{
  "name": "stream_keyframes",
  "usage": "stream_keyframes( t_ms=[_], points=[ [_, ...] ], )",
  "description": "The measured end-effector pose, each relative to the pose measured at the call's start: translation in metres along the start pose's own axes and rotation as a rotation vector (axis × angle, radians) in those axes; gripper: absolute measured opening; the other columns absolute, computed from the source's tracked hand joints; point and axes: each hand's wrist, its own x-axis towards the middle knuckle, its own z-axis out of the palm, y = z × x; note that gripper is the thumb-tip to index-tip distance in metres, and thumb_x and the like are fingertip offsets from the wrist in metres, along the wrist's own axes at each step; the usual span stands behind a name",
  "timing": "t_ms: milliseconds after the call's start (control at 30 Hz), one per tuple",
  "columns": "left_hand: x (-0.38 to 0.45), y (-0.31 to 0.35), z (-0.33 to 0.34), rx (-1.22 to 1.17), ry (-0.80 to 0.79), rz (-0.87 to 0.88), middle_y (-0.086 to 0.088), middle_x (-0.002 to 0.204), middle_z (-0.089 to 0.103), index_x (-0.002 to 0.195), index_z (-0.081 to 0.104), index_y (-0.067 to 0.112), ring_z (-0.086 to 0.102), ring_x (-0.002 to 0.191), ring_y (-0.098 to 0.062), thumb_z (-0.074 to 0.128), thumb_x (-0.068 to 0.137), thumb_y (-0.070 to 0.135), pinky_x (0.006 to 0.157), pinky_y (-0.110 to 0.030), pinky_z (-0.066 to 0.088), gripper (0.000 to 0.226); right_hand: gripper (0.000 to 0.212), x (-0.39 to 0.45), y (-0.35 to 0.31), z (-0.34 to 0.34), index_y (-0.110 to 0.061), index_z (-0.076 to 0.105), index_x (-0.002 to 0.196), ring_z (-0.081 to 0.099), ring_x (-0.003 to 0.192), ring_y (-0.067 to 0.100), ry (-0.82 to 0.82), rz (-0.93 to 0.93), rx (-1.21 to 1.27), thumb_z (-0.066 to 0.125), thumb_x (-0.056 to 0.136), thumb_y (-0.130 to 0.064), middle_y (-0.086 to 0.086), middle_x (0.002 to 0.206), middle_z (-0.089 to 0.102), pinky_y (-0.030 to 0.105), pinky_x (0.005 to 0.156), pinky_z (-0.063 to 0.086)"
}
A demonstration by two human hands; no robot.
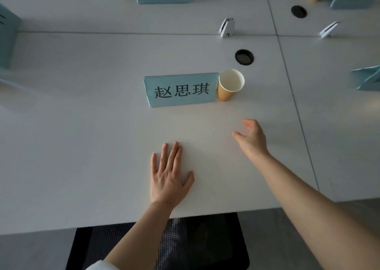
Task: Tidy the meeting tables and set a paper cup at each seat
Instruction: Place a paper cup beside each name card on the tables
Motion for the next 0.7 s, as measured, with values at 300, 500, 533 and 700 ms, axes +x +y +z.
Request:
stream_keyframes(
  t_ms=[300, 500, 533, 700],
  points=[
    [0.008, 0.065, -0.032, -0.19, -0.201, -0.133, 0.001, 0.164, 0.01, 0.154, 0.018, 0.019, -0.003, 0.151, -0.025, 0.056, 0.089, 0.039, 0.122, -0.047, 0.004, 0.078, 0.034, -0.1, 0.1, -0.087, -0.002, 0.056, 0.12, 0.057, 0.115, 0.028, 0.068, 0.044, -0.015, 0.06, 0.086, -0.003, 0.014, 0.121, 0.062, 0.032, 0.097, 0.04],
    [-0.038, 0.191, -0.017, -0.306, -0.221, 0.019, -0.001, 0.144, 0.046, 0.142, 0.041, 0.019, 0.032, 0.14, -0.02, 0.056, 0.089, 0.032, 0.109, -0.039, 0.037, 0.057, 0.031, -0.138, 0.167, -0.161, 0.001, 0.056, 0.117, 0.061, 0.107, 0.029, 0.144, 0.107, 0.112, 0.058, 0.086, 0.0, 0.016, 0.113, 0.064, 0.031, 0.091, 0.042],
    [-0.048, 0.21, -0.014, -0.331, -0.218, 0.015, -0.001, 0.139, 0.05, 0.139, 0.044, 0.019, 0.038, 0.136, -0.02, 0.057, 0.089, 0.03, 0.104, -0.039, 0.04, 0.053, 0.03, -0.145, 0.178, -0.173, 0.001, 0.056, 0.117, 0.061, 0.107, 0.029, 0.149, 0.099, 0.119, 0.059, 0.087, 0.0, 0.015, 0.111, 0.065, 0.031, 0.091, 0.043],
    [-0.105, 0.312, 0.015, -0.407, -0.192, -0.031, -0.002, 0.118, 0.057, 0.12, 0.056, 0.026, 0.059, 0.104, -0.026, 0.061, 0.084, 0.027, 0.078, -0.035, 0.049, 0.037, 0.034, -0.192, 0.257, -0.242, -0.005, 0.056, 0.122, 0.058, 0.111, 0.024, 0.184, 0.017, 0.039, 0.06, 0.089, -0.008, 0.01, 0.114, 0.064, 0.028, 0.094, 0.041]
  ],
)
